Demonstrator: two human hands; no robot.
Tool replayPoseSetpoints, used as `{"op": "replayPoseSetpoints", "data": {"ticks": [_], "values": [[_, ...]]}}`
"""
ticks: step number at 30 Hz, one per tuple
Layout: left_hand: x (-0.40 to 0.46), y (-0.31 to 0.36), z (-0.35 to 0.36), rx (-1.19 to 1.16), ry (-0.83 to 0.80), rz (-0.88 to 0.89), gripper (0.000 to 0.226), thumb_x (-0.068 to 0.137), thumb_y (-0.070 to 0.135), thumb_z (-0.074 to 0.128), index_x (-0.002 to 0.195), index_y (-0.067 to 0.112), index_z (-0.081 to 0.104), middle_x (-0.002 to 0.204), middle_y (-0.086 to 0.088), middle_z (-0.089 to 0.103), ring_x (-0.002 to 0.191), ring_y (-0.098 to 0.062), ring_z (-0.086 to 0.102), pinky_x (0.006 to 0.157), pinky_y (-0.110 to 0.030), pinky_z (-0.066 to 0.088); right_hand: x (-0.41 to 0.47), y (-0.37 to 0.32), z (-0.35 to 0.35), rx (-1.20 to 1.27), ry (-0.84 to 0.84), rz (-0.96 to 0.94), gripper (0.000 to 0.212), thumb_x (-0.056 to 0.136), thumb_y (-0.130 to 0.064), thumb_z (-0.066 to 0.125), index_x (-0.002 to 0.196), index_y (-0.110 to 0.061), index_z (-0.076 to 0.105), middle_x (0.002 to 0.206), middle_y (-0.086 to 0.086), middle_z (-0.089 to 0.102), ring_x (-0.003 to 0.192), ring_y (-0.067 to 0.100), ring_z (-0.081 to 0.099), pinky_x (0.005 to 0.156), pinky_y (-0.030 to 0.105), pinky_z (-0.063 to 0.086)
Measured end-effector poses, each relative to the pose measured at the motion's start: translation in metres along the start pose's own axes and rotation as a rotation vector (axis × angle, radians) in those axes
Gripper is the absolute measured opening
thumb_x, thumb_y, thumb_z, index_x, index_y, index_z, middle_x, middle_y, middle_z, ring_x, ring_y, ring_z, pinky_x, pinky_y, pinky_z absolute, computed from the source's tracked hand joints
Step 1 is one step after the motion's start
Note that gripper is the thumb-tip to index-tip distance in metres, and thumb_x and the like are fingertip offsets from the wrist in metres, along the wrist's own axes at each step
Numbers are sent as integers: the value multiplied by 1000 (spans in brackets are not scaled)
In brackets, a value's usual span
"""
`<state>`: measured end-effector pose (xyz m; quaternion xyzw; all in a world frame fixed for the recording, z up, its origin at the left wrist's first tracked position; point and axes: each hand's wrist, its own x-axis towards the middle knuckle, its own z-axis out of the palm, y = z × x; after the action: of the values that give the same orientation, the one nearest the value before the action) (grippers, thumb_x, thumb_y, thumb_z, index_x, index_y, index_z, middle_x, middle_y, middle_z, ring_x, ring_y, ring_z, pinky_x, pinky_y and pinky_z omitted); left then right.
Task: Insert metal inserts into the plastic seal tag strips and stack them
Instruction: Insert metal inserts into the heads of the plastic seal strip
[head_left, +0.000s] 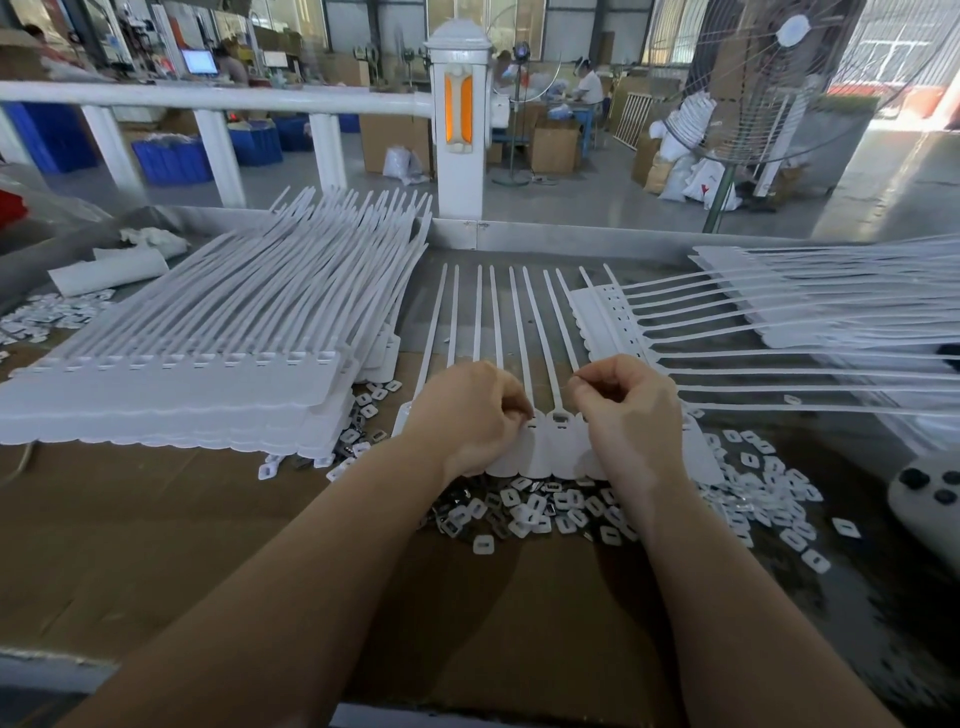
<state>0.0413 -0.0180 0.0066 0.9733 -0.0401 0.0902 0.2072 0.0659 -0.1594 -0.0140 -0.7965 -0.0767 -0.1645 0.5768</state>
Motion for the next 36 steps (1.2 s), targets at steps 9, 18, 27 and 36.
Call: {"op": "replayPoseSetpoints", "data": {"ticks": [9,18,27,36], "values": [[-15,-3,12,-138,106,119,13,82,20,61,81,28,72,73,25,51,83,-3,48,90,-35,41,1,1,2,-13,-9,-22,16,83,-12,66,73,-24,62,67,-9,61,62,-4,56,57,4,41],[-24,7,15,-137,-79,346,13,76,45,69,85,37,73,82,25,49,95,-2,44,86,-28,20,0,0,1,-29,0,-27,14,82,-11,66,74,-21,63,67,-8,60,63,-7,55,56,3,40],[-20,5,19,-257,-143,368,8,74,34,74,80,29,74,78,27,50,86,14,42,91,-34,34,0,-1,0,-23,3,-19,14,82,-9,66,73,-20,64,66,-9,59,62,-9,54,57,4,41],[-14,-5,18,-567,207,-9,15,80,15,70,76,28,64,76,15,65,75,1,58,71,-7,42,-1,-3,2,-65,-63,-95,12,85,-8,63,83,-19,65,73,-12,62,70,1,58,65,8,45]]}}
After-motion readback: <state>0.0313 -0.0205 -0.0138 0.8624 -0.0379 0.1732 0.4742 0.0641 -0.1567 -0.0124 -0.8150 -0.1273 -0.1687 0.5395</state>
